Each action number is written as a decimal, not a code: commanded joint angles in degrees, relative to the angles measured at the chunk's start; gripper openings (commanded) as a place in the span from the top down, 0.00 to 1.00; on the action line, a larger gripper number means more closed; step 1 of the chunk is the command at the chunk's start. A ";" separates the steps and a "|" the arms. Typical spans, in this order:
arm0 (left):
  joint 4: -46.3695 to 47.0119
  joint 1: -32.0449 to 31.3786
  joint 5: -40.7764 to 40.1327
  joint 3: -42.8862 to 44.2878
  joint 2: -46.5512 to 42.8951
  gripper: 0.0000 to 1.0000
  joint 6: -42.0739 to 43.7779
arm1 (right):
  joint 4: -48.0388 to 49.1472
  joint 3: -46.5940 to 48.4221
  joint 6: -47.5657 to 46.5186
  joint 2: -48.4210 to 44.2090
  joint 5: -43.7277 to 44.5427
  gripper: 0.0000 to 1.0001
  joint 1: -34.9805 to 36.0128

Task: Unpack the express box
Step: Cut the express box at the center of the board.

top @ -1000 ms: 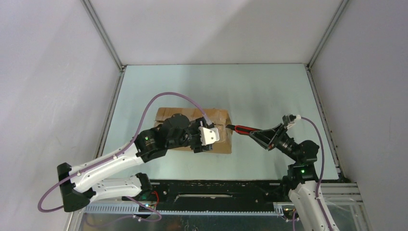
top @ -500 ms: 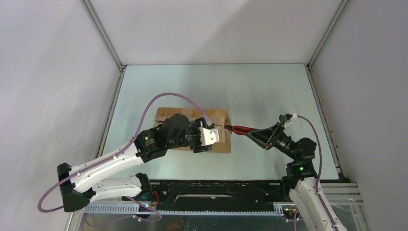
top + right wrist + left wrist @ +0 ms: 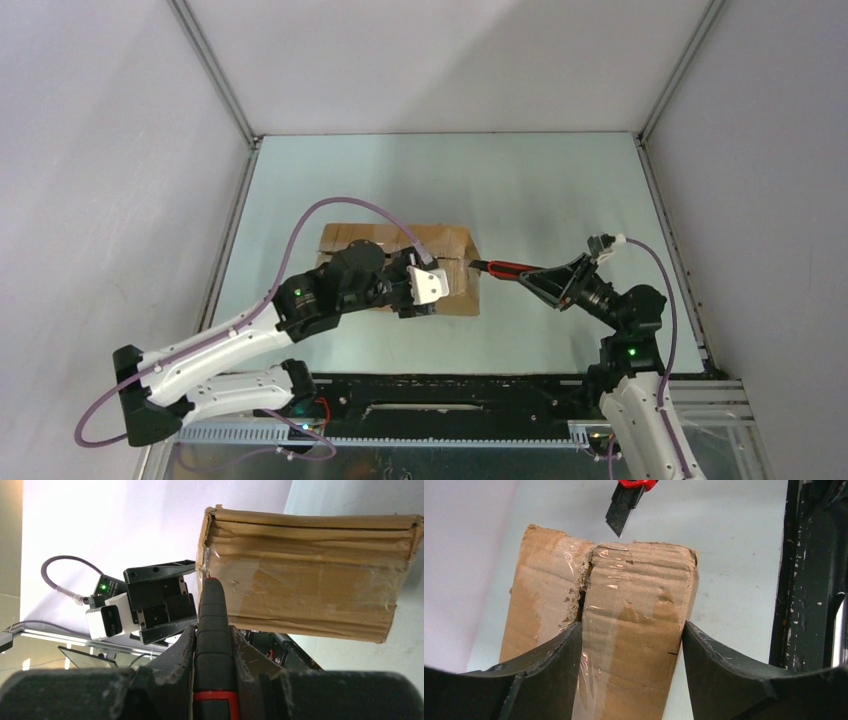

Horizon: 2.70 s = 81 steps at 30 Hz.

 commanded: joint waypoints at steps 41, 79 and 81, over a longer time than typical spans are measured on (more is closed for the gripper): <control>5.98 0.86 1.59 -0.81 -3.03 0.37 -0.32 | 5.04 0.96 3.23 0.42 1.83 1.00 1.34; 8.14 0.69 4.14 0.97 -0.98 0.39 0.49 | -1.26 5.36 -4.81 3.50 8.53 1.00 13.54; 9.50 0.69 3.91 0.44 -1.52 0.39 0.01 | 2.68 4.19 -2.23 3.86 7.72 1.00 13.33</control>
